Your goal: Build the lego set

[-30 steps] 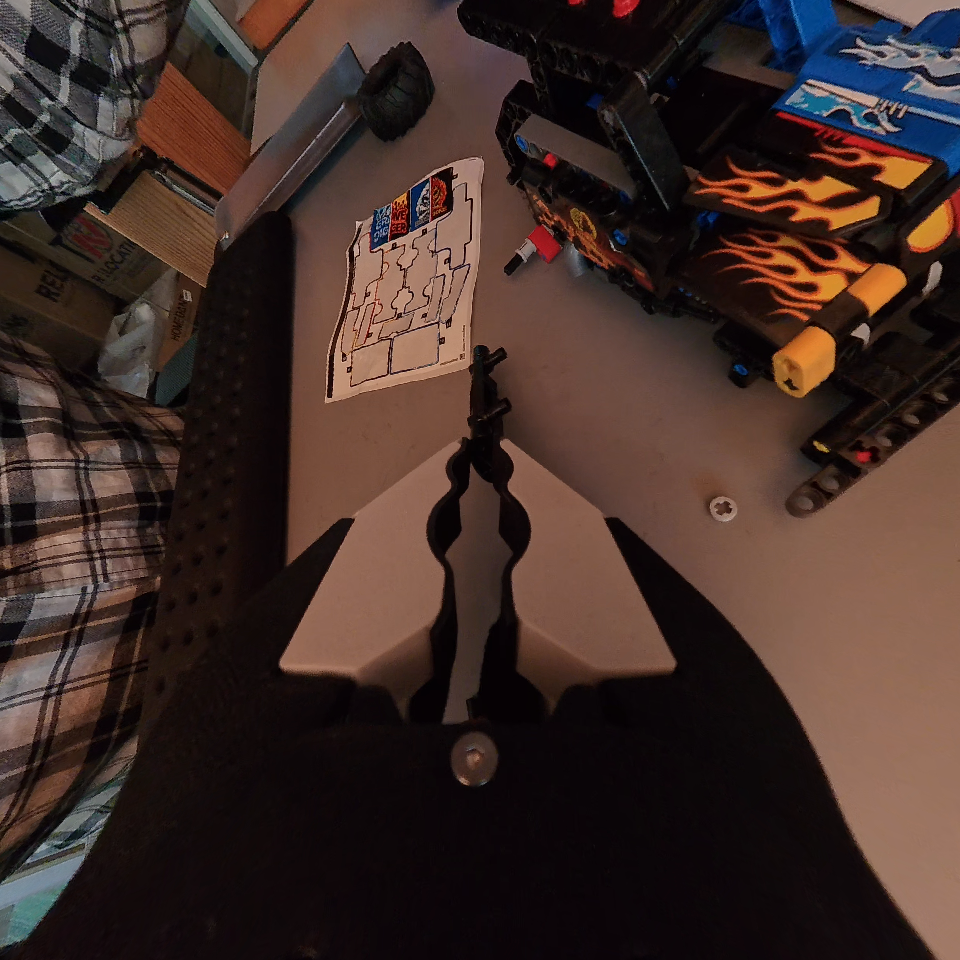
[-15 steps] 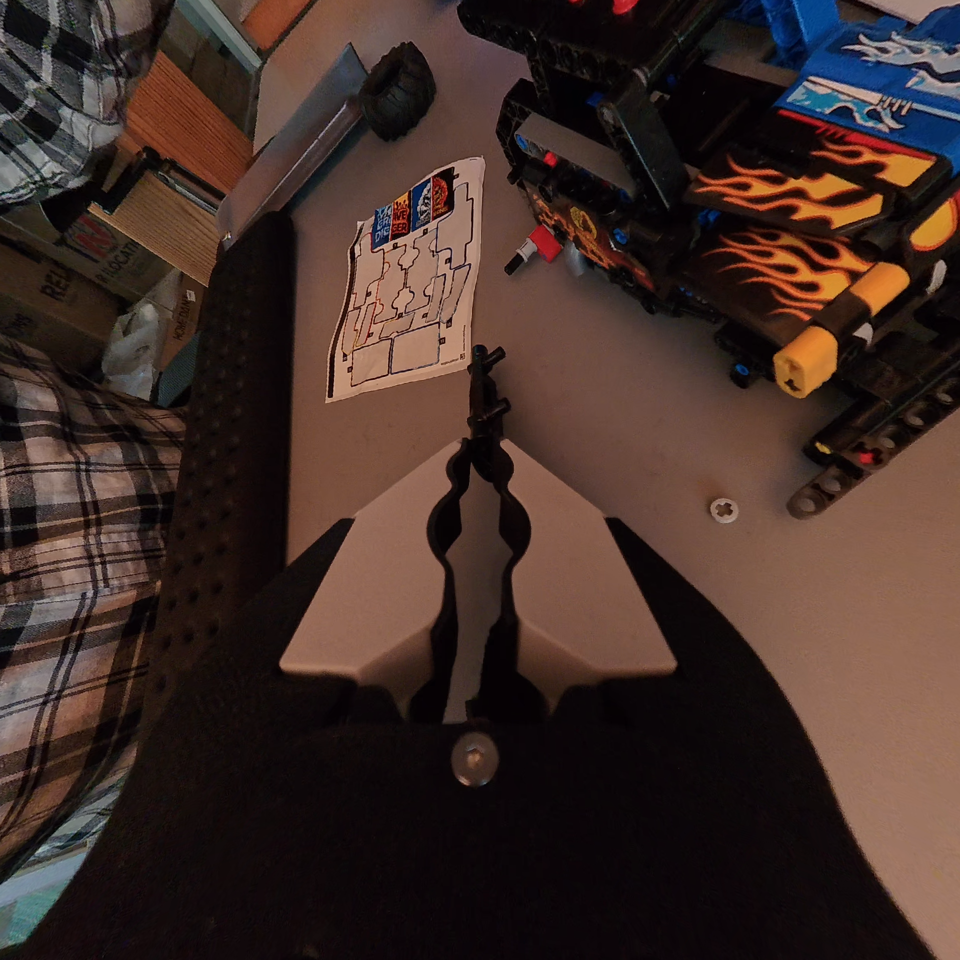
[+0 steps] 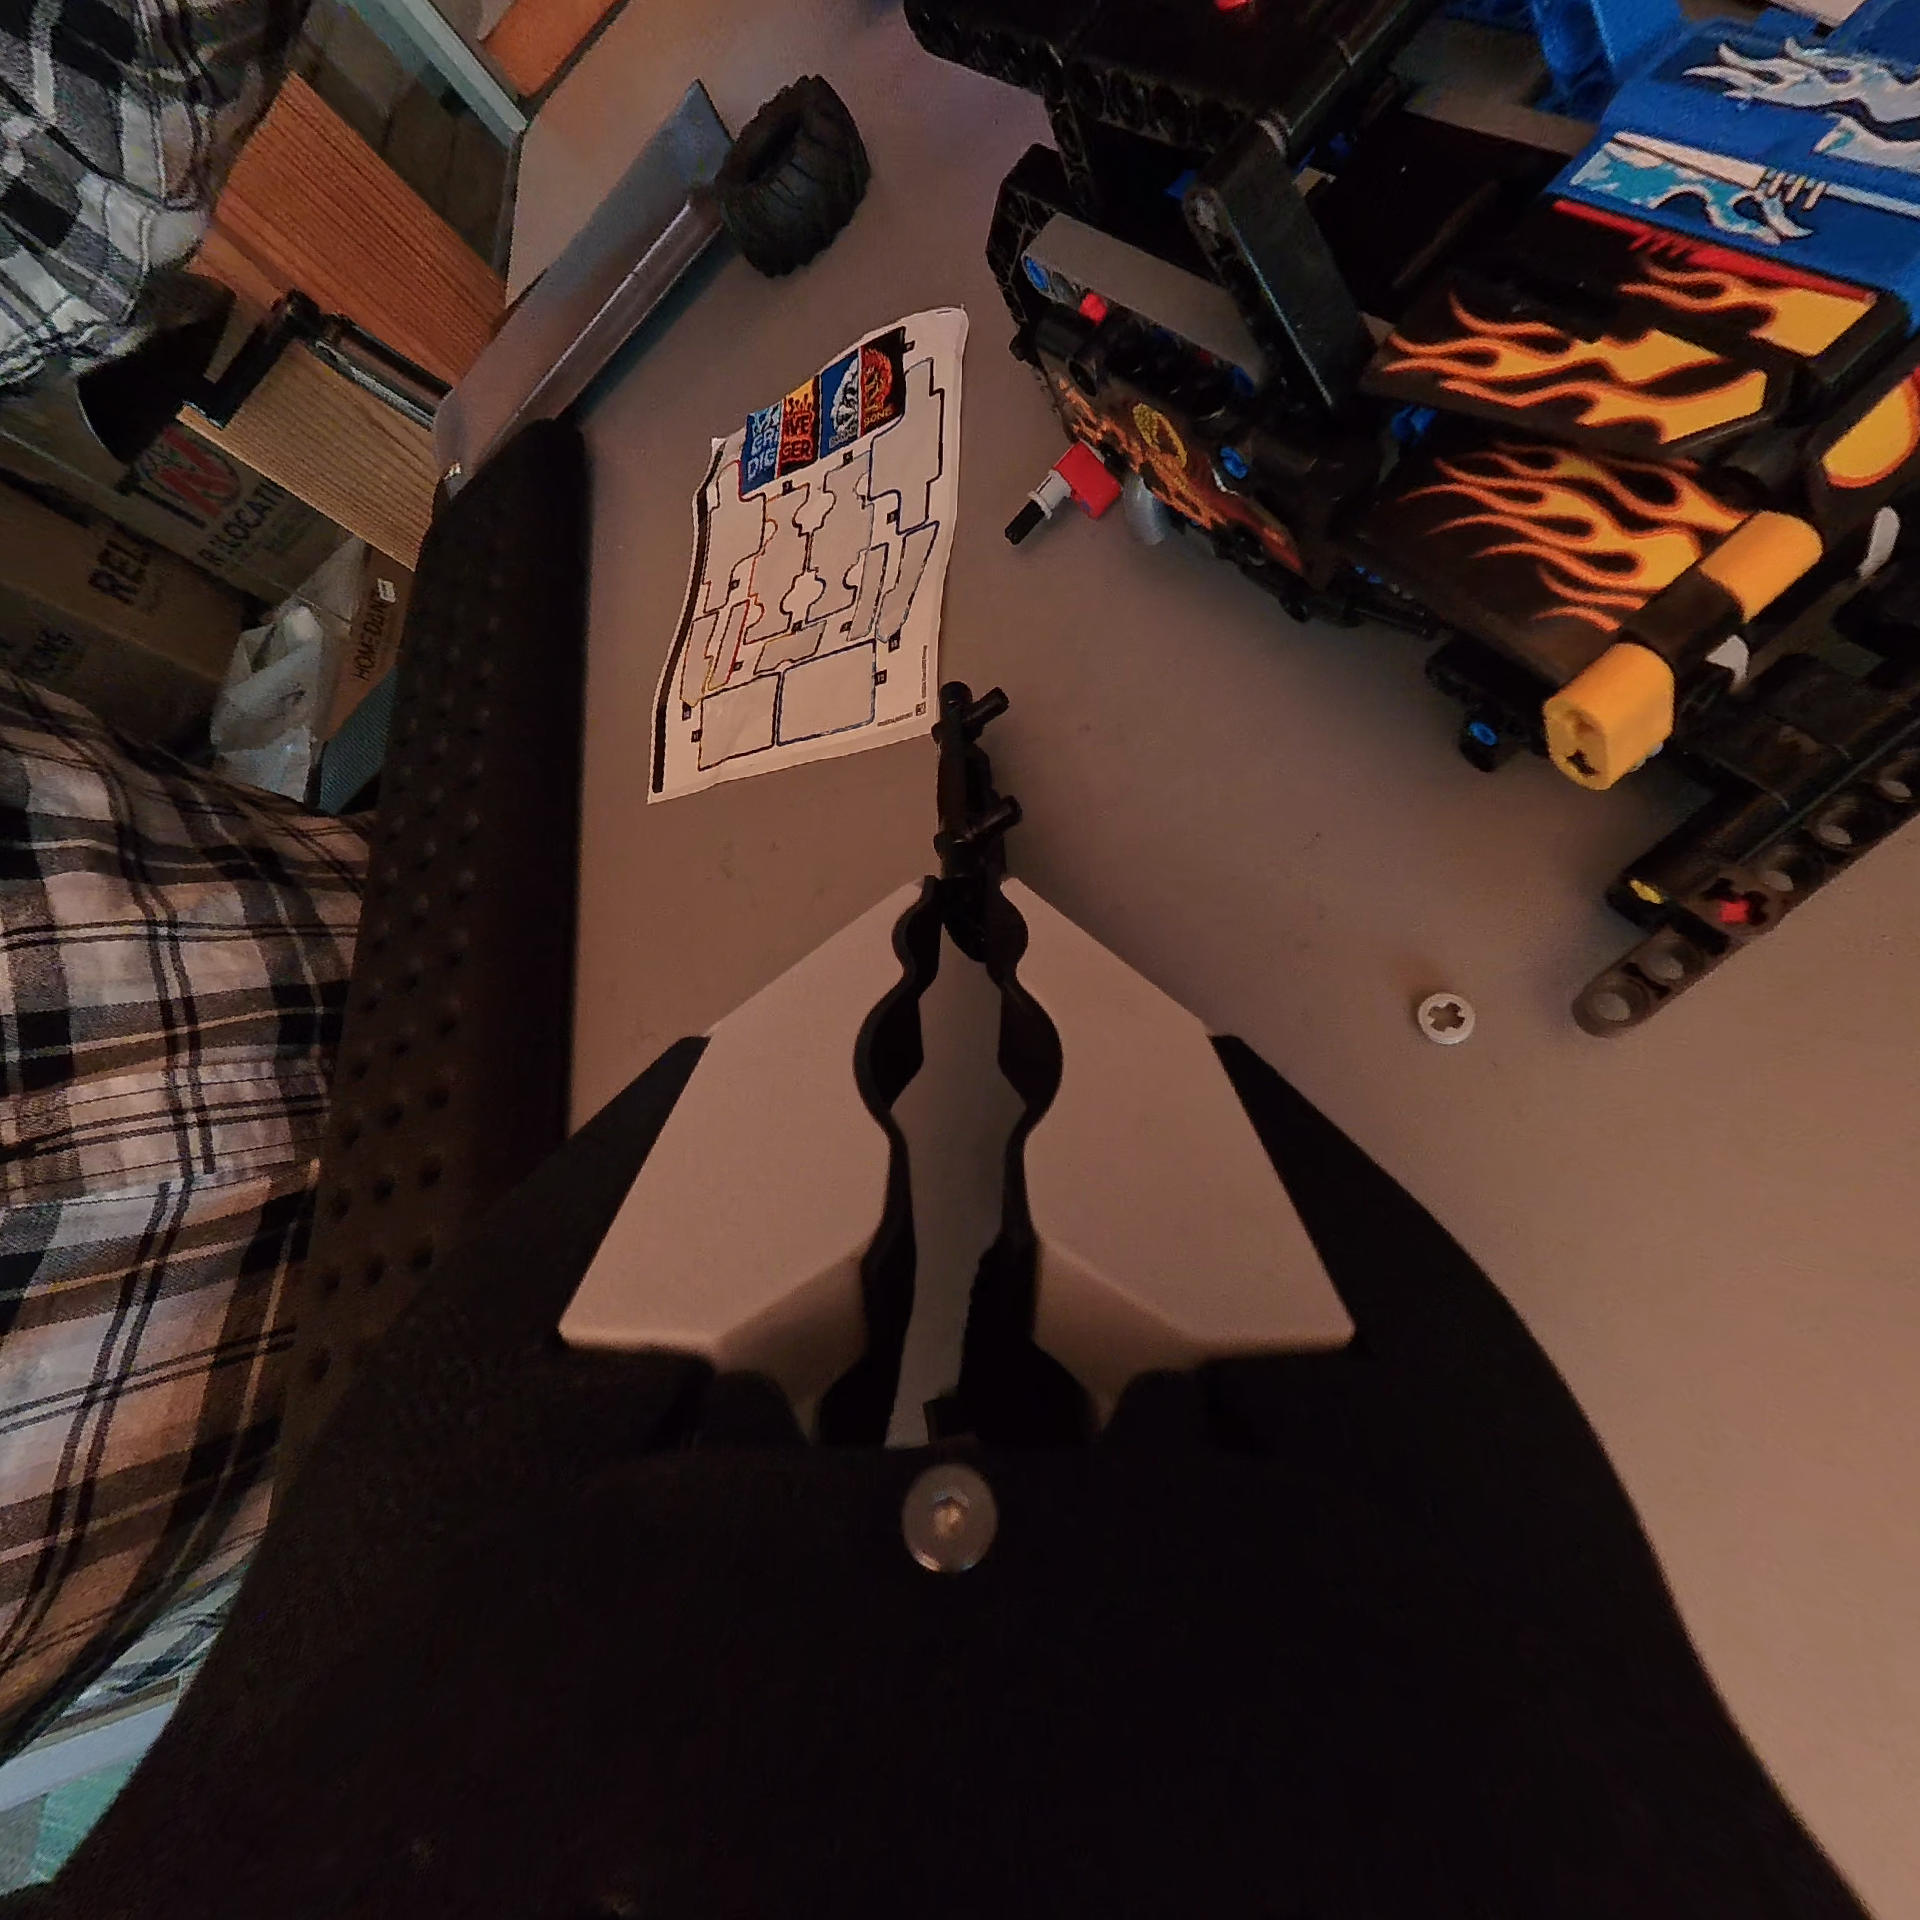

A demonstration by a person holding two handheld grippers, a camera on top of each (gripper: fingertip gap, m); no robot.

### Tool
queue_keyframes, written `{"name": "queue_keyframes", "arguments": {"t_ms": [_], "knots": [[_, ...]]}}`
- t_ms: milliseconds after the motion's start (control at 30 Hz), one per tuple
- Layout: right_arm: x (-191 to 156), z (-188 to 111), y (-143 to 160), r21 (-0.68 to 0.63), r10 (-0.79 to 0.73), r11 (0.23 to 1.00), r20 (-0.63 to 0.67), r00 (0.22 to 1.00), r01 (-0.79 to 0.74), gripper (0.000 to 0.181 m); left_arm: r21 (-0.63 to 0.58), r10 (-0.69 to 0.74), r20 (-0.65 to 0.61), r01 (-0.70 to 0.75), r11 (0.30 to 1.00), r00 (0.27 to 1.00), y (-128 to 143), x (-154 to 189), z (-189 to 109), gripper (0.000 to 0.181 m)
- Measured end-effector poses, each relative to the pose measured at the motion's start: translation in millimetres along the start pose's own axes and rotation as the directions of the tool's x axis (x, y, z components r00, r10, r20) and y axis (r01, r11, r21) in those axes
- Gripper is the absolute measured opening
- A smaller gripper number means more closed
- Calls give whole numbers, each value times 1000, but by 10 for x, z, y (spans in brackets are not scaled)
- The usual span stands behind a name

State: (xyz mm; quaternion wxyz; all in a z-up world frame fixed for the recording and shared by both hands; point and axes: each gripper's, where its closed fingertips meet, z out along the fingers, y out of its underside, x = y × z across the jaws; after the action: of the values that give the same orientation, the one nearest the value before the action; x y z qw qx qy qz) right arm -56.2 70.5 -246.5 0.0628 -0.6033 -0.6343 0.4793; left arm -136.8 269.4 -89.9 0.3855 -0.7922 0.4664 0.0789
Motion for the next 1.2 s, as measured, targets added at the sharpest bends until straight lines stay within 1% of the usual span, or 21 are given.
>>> {"name": "queue_keyframes", "arguments": {"t_ms": [533, 833, 1000, 1100, 1200], "knots": [[-23, -1, -2, -4, -3, 1000, 0, 1000, 3, 6, -30, -61, -86, 58, 998, 994, 1, 3, -5, 30], [-36, 4, 12, -11, 6, 1000, 8, 1000, -6, 6, -41, -137, -173, 132, 990, 975, -8, 12, -22, 29], [-42, 8, 14, -14, 4, 1000, 10, 1000, -4, 6, -57, -158, -201, 149, 987, 967, -13, 24, -30, 31], [-42, 9, 18, -16, 3, 1000, 9, 1000, -3, 6, -66, -163, -213, 152, 986, 963, -18, 38, -37, 33], [-40, 9, 20, -18, 3, 1000, 7, 1000, -3, 6, -76, -131, -178, 119, 990, 975, 2, 17, -20, 29]]}}
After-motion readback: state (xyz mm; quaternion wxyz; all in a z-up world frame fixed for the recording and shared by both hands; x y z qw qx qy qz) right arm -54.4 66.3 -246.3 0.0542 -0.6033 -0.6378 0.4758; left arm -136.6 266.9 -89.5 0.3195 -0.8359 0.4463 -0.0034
